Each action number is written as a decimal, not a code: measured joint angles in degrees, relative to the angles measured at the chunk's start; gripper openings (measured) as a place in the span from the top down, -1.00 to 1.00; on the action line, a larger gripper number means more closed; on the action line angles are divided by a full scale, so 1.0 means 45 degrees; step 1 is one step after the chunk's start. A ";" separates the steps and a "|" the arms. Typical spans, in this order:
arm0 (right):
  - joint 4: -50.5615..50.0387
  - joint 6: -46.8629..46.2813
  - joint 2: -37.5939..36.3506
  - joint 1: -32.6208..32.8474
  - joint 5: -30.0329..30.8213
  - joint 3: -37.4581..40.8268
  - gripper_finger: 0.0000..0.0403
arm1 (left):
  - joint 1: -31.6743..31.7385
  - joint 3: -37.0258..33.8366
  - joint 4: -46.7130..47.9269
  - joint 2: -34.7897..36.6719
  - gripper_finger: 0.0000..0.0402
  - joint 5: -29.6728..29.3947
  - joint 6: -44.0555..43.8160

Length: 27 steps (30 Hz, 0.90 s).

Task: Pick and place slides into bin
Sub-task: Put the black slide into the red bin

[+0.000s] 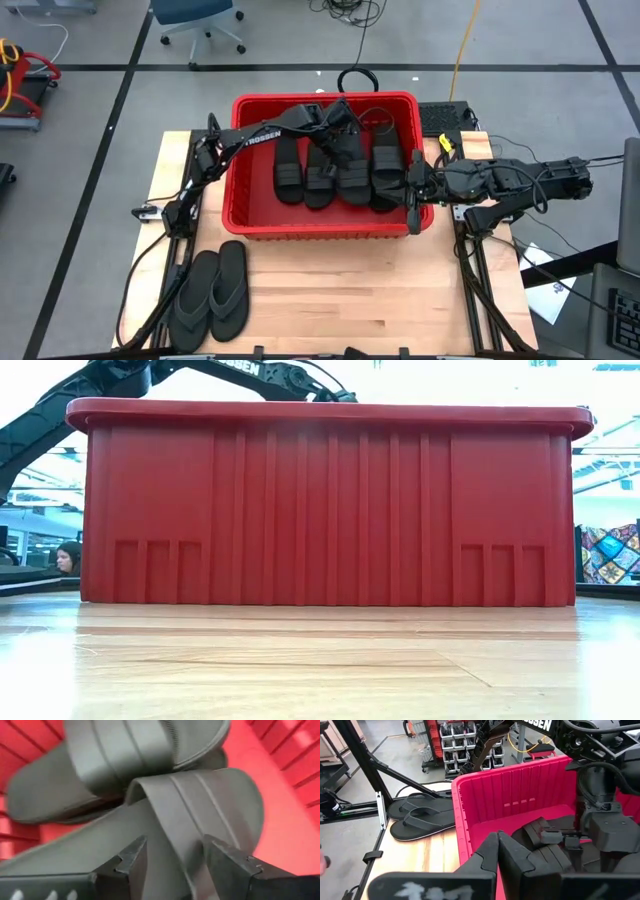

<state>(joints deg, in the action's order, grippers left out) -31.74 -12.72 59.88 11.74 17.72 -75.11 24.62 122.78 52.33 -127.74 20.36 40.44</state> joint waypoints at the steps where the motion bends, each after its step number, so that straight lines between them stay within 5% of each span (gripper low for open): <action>1: -0.0003 -0.0016 0.0000 0.0003 -0.0005 0.0000 1.00 | -0.0001 0.0000 -0.0169 0.0000 0.07 -0.0245 0.0160; 17: -0.0270 -0.0034 0.0000 0.0000 0.0007 0.0000 1.00 | -0.0408 -0.0015 -0.1750 0.1179 0.07 -0.3075 -0.0128; 22: -0.1021 -0.0060 0.0000 -0.0431 0.0731 0.0000 1.00 | -0.0332 -0.0019 -0.1385 0.3361 0.14 -0.1378 -0.0447; 27: -0.0986 0.0817 0.0000 -0.1985 0.0231 0.0000 1.00 | 0.0200 -0.0005 -0.0943 0.6023 0.55 0.3542 -0.1194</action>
<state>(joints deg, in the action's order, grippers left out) -36.17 -9.04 59.88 2.80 18.75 -75.11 25.52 122.76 48.09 -100.64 36.30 35.07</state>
